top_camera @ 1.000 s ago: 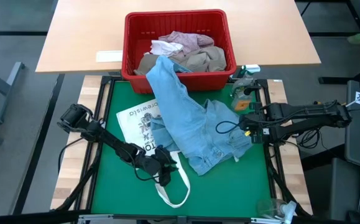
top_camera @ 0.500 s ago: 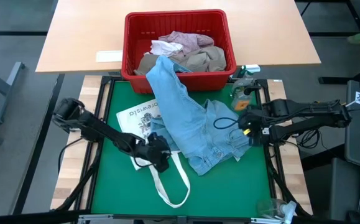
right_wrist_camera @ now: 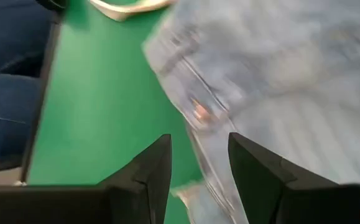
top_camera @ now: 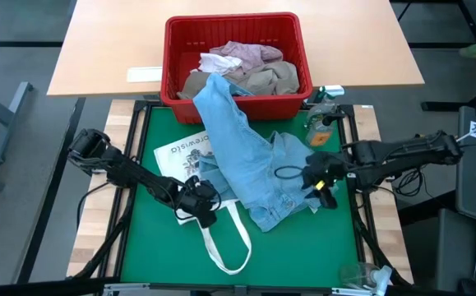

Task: Fold laundry
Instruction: Remove the light blue pants from the red bin

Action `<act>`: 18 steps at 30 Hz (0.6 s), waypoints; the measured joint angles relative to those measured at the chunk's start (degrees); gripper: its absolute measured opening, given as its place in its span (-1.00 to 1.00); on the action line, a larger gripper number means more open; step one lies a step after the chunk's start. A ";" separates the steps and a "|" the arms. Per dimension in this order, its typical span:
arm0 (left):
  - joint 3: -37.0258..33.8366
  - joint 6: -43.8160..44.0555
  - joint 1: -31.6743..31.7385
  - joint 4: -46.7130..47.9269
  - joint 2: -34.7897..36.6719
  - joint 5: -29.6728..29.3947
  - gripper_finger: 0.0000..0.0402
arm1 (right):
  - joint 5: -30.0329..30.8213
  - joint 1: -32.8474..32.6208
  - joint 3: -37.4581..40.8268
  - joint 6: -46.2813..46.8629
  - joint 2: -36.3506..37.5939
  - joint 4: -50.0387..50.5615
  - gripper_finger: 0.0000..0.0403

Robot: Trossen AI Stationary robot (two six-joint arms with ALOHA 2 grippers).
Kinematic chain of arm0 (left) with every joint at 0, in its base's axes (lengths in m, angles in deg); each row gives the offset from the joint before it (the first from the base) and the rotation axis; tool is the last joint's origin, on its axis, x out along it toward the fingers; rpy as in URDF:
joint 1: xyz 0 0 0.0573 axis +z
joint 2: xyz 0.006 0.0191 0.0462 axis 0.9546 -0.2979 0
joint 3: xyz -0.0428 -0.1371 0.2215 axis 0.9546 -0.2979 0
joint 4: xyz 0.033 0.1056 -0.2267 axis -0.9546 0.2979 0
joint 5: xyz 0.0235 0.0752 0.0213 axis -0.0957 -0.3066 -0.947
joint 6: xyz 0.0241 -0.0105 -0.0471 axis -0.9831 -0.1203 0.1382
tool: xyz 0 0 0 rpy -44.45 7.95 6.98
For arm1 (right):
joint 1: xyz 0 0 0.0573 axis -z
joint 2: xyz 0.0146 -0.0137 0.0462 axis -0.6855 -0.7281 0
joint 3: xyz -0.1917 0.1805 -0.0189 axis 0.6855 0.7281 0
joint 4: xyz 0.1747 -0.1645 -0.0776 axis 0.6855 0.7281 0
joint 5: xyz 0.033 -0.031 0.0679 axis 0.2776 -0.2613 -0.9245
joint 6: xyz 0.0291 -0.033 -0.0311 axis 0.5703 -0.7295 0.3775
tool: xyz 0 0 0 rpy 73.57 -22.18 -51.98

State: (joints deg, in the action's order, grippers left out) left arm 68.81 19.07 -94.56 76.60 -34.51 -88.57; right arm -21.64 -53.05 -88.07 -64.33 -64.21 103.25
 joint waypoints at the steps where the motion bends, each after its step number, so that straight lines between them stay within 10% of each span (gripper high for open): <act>1: 0.00 0.02 0.02 -0.06 0.00 -0.64 -0.60 | 0.00 -1.51 0.42 0.56 -0.30 -1.61 -0.21; 18: 0.00 1.55 0.02 -0.63 -3.59 -1.61 -0.60 | 25.59 -25.65 1.28 -7.60 -15.38 -18.58 -0.21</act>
State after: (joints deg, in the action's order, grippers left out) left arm 68.81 20.62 -94.54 75.97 -38.10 -90.18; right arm 3.95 -78.70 -86.79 -71.93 -79.58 84.68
